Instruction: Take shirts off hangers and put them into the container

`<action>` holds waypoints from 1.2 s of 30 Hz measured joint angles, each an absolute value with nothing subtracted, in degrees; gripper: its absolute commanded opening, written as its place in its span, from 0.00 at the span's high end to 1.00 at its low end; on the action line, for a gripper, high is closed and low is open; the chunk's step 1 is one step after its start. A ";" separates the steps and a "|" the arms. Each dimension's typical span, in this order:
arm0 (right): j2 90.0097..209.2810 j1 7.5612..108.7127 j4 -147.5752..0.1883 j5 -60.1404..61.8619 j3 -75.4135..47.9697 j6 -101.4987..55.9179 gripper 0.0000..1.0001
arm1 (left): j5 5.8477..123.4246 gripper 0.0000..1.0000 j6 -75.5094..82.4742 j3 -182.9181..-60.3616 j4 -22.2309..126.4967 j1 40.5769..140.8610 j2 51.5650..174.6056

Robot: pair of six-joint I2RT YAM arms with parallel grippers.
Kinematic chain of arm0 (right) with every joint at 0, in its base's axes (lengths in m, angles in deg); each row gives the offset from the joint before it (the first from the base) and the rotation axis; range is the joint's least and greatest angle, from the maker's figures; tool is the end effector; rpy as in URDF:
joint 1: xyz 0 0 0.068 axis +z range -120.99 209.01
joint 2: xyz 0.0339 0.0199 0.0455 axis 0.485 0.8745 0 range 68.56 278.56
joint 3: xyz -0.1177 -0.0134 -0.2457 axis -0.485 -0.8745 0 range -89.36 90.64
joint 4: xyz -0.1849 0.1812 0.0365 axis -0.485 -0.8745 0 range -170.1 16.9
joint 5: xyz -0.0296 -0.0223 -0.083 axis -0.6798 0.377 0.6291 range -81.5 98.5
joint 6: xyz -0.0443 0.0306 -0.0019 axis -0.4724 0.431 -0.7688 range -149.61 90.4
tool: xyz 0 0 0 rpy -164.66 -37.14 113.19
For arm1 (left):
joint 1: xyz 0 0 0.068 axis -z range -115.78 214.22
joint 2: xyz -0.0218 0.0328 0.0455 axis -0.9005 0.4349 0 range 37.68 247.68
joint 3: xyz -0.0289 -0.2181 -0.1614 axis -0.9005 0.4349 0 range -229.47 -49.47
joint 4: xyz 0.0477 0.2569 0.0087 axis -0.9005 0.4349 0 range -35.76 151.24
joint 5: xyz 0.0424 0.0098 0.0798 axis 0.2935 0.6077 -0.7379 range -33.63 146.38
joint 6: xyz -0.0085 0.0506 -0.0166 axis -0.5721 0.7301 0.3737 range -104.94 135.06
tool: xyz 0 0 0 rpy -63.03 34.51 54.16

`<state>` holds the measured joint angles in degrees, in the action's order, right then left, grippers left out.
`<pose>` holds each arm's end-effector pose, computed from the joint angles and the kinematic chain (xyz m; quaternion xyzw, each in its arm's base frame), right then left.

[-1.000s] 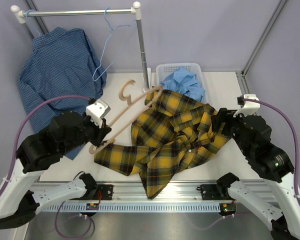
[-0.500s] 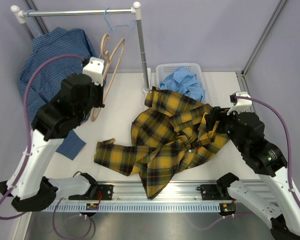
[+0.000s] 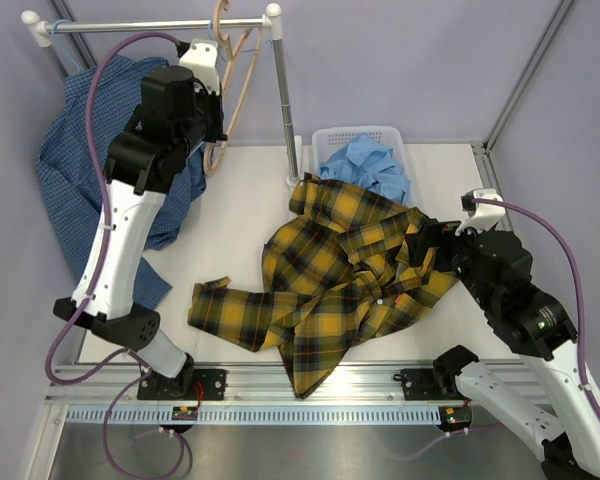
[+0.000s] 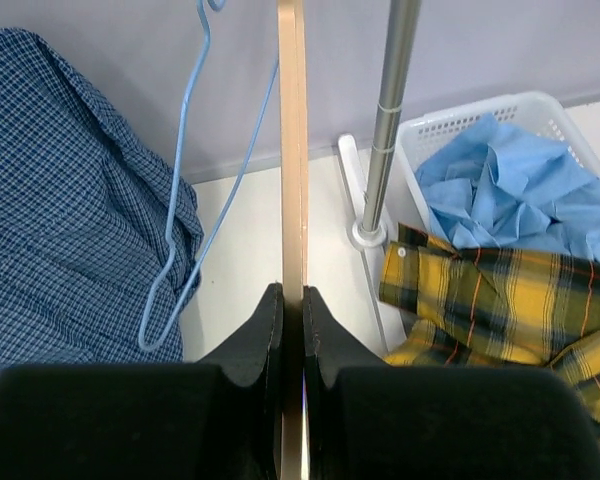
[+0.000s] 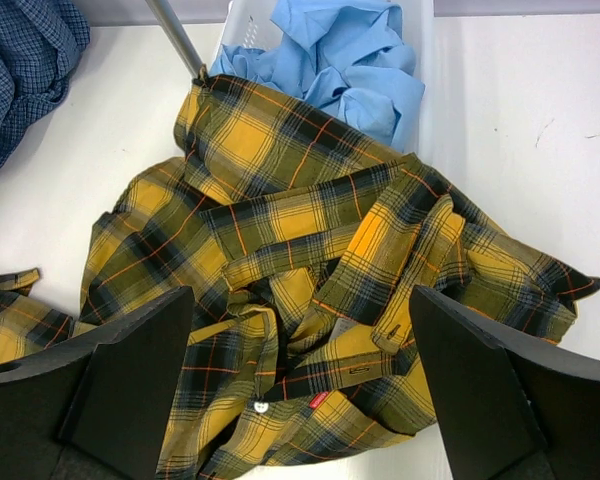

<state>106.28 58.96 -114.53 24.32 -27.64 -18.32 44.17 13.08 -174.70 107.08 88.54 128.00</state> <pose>0.1035 0.0484 0.3970 -0.0491 0.8011 0.1025 0.5877 0.2688 -0.1132 0.5334 0.0944 0.8010 -0.0494 0.5891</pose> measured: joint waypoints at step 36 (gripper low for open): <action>108.44 58.96 -114.94 23.86 -29.41 -17.99 0.00 | 56.32 0.61 12.28 -177.28 100.13 80.71 141.27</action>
<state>108.44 58.96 -114.94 23.86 -29.41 -17.99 56.32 12.28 -177.28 100.13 80.71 141.27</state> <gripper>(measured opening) 0.993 0.264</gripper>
